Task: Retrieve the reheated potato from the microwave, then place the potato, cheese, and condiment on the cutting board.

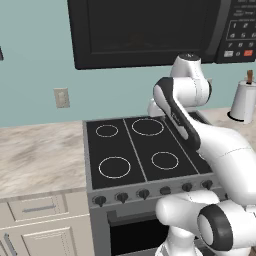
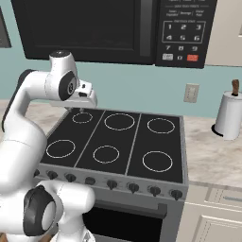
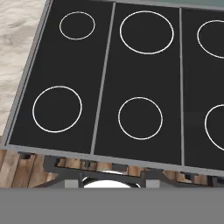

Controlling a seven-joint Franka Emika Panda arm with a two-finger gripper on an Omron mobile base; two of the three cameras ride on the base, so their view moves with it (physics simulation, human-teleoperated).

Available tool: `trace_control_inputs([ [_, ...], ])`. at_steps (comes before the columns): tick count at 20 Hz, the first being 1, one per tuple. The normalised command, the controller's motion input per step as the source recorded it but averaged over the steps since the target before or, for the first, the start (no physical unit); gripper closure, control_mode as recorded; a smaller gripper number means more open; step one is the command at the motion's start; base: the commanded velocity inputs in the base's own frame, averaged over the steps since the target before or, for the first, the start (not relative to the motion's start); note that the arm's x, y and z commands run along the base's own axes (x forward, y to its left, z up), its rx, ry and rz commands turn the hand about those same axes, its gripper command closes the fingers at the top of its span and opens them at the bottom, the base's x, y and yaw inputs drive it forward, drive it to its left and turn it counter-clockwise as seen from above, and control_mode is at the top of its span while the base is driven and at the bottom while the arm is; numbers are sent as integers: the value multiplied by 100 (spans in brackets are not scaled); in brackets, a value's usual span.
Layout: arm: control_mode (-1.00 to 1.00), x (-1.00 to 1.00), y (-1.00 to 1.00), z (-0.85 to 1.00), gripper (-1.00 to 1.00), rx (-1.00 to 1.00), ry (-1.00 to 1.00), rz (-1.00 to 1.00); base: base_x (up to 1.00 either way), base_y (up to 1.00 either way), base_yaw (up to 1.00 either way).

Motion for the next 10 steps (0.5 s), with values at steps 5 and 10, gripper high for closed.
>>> trace_control_inputs([
  [5,-100,-14,0,0,-100,-3,-8,0,0,0,0],
  [10,-100,-34,-6,1,-100,-1,-39,0,0,0,0],
])
